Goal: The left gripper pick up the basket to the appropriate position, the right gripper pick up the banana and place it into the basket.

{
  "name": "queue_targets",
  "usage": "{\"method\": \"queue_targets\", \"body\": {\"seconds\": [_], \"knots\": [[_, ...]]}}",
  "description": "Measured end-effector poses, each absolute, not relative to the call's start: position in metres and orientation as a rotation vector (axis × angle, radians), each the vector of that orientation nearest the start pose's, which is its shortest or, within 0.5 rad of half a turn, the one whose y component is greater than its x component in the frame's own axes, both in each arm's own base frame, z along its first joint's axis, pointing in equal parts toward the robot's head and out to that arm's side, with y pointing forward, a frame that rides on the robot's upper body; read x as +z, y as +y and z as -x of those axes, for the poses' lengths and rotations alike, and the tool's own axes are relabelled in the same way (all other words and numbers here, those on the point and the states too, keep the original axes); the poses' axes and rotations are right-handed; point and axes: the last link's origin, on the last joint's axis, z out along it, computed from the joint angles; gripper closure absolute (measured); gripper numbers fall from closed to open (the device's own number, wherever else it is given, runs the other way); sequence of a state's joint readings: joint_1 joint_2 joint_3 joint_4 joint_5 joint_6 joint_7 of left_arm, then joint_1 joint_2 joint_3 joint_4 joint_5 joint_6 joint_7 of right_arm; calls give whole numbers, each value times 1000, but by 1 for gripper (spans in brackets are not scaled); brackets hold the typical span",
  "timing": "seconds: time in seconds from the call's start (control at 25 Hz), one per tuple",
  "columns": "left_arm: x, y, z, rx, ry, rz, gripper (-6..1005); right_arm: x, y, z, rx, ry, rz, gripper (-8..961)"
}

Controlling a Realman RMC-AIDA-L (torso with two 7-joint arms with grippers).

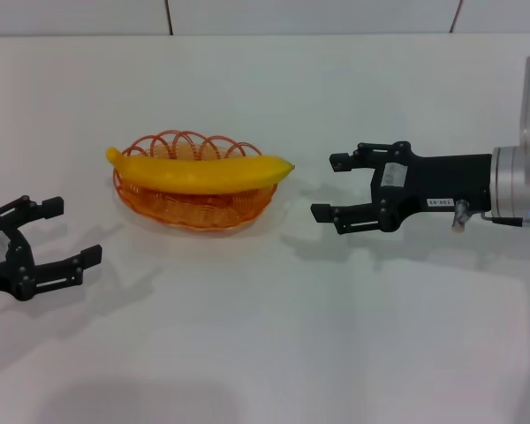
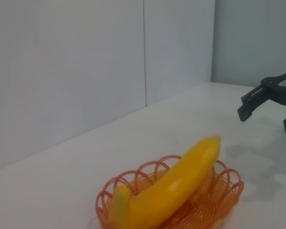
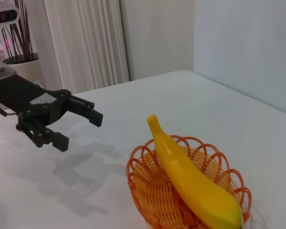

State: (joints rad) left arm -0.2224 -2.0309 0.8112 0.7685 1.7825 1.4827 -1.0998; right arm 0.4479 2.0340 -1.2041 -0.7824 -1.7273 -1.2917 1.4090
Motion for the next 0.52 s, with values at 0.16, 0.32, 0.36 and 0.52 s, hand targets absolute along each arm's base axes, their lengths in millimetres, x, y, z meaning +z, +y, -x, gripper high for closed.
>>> {"method": "queue_targets", "body": {"seconds": [0.16,0.32,0.36,0.52], "knots": [[38,273,335,-540,-428,2514,91,-22,340,-247,493,442,2772,98],[38,273,334,-548,-425,2513,91,-23,340,-246,494,441,2773,98],[39,273,333,-551,-424,2510,91,-23,340,-246,494,441,2773,98],[39,273,333,-553,-423,2508,91,-23,340,-246,494,441,2772,98]]}}
